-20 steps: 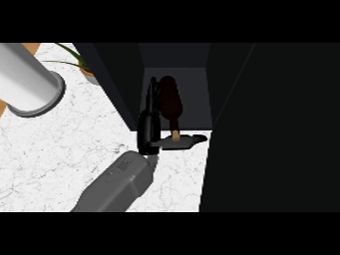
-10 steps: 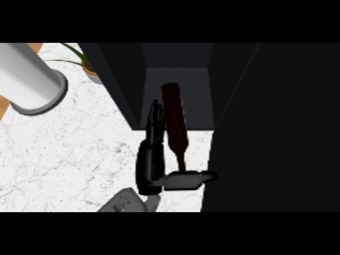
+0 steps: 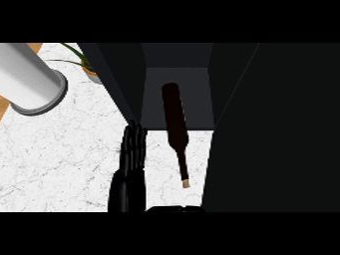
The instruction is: Pick up the wine, place it into the cabinet and close the cabinet
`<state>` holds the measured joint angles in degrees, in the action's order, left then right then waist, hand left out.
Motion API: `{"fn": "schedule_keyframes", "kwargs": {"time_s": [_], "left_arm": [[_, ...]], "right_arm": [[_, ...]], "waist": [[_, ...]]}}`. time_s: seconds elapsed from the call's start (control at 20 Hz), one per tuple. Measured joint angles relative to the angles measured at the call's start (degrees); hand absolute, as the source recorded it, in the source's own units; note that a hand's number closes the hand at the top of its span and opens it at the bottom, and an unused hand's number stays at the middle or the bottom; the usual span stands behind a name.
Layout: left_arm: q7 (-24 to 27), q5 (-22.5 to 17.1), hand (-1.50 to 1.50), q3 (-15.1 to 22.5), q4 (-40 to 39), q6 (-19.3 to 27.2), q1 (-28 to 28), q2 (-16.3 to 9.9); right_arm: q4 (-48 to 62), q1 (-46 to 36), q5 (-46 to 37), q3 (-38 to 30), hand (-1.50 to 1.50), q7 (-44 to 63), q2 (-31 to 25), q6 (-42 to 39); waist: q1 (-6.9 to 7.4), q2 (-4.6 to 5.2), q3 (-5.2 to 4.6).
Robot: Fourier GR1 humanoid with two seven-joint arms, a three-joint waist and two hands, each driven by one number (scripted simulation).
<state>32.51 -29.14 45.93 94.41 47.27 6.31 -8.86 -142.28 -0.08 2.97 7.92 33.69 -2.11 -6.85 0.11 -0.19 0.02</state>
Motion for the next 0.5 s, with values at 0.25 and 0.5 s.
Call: {"fn": "schedule_keyframes", "kwargs": {"time_s": [0.25, 0.5], "left_arm": [[-0.2, 1.3, -1.50, 1.6, 7.9, -2.3, -5.8, -5.5], [-1.2, 0.8, -1.50, 0.9, 14.0, -6.5, -9.6, -11.4]], "right_arm": [[0.2, -0.7, 1.1, 0.2, 1.50, 2.2, -0.1, -1.0], [0.8, -0.8, 2.4, 0.9, 1.50, 3.6, -0.9, -3.2]], "waist": [[0.07, 0.02, 0.00], [0.09, 0.05, 0.01]]}}
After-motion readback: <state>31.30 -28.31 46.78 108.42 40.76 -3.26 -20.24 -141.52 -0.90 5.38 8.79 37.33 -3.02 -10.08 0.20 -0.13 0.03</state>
